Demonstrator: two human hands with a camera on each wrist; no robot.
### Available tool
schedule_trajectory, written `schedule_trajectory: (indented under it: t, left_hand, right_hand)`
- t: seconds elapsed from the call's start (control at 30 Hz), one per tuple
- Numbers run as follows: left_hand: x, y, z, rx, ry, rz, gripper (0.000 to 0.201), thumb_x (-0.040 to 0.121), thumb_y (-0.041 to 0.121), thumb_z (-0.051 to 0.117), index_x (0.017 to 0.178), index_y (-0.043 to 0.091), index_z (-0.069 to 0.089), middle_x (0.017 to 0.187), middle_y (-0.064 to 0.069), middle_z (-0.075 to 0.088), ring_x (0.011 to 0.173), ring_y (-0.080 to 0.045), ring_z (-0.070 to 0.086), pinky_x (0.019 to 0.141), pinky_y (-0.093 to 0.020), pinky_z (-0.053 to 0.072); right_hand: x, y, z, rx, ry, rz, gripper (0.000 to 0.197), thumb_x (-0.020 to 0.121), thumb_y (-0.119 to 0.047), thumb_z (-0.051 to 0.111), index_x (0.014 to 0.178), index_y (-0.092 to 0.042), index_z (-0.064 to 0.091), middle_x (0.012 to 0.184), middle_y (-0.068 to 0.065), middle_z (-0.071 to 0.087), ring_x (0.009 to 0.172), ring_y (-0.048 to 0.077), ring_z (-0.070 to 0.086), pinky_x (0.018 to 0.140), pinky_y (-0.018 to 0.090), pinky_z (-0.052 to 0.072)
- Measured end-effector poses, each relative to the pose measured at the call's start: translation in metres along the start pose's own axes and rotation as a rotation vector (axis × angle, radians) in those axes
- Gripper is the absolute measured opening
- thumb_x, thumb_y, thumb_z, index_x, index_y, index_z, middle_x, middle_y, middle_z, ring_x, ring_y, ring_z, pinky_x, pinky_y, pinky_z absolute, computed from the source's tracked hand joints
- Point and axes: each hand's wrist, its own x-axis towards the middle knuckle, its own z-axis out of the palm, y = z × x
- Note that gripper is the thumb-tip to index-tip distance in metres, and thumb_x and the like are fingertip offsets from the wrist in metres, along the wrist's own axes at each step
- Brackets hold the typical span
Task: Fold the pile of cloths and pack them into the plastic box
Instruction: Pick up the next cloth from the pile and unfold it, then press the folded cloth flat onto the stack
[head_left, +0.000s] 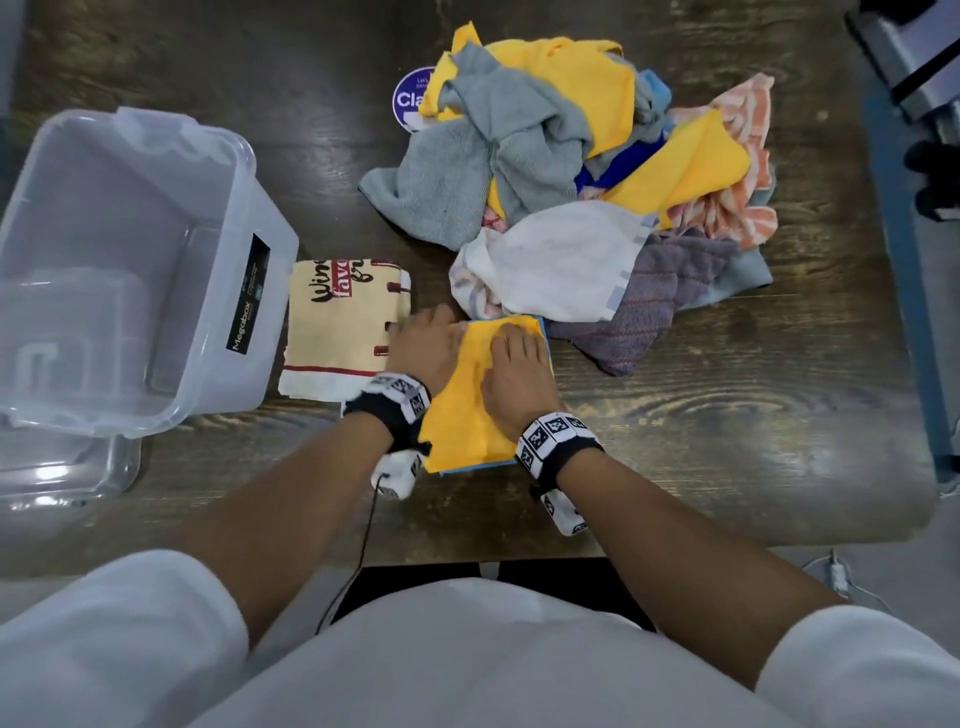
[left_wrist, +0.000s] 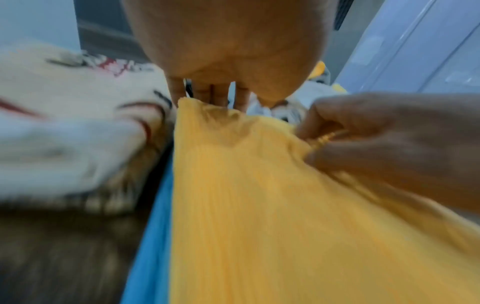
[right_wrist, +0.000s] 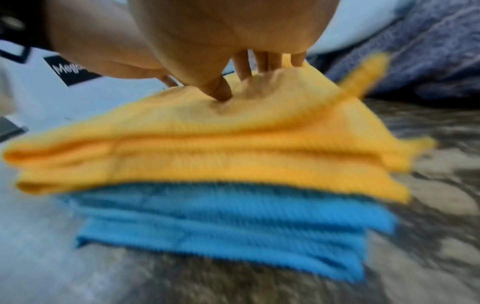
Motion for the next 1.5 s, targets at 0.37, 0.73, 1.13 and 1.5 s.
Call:
schedule_trajectory:
  t: [0.37,0.73,1.13,1.5]
  left_hand:
    - [0.084,-0.017,-0.030,0.222,0.194,0.139,0.029,0.090,0.007,0.052,0.115,0.008,0.067,0.157,-0.021,0.030,0.145,-0.045,0.025,0.115,-0.056,0.022]
    - [0.111,-0.018,-0.038,0.189,0.243,0.139,0.042,0.093,0.000,0.045,0.133,0.005,0.055,0.146,-0.012,0.050,0.149,-0.029,0.028,0.121,-0.051,0.016]
    - [0.083,0.014,-0.132,-0.302,0.462,0.166,0.032,0.093,-0.001,0.040,0.107,0.010,0.066,0.119,-0.011,0.057,0.094,-0.032,0.061,0.084,-0.044,0.051]
    - [0.022,0.053,-0.200,-0.643,0.454,0.314,0.023,0.096,0.005,0.037,0.106,0.016,0.054,0.105,-0.007,0.062,0.095,-0.023,0.058,0.085,-0.038,0.047]
  right_hand:
    - [0.000,0.006,0.020,-0.018,-0.061,-0.175,0.065,0.106,-0.053,0.024,0.162,-0.024,0.009,0.168,0.011,0.007,0.156,0.029,-0.002,0.124,0.055,0.000]
    - [0.000,0.005,0.026,-0.007,-0.014,-0.142,0.064,0.106,-0.051,0.027,0.161,-0.022,0.013,0.168,0.010,0.012,0.156,0.027,0.001,0.125,0.053,0.001]
    - [0.004,0.003,0.006,0.011,-0.178,-0.147,0.068,0.105,-0.053,0.026,0.162,-0.025,0.003,0.169,0.008,-0.001,0.155,0.024,-0.009,0.123,0.048,-0.013]
    - [0.028,-0.006,-0.111,0.463,0.155,0.127,0.027,0.099,-0.037,0.049,0.110,-0.017,0.063,0.099,0.003,0.073,0.091,0.027,0.067,0.086,0.042,0.051]
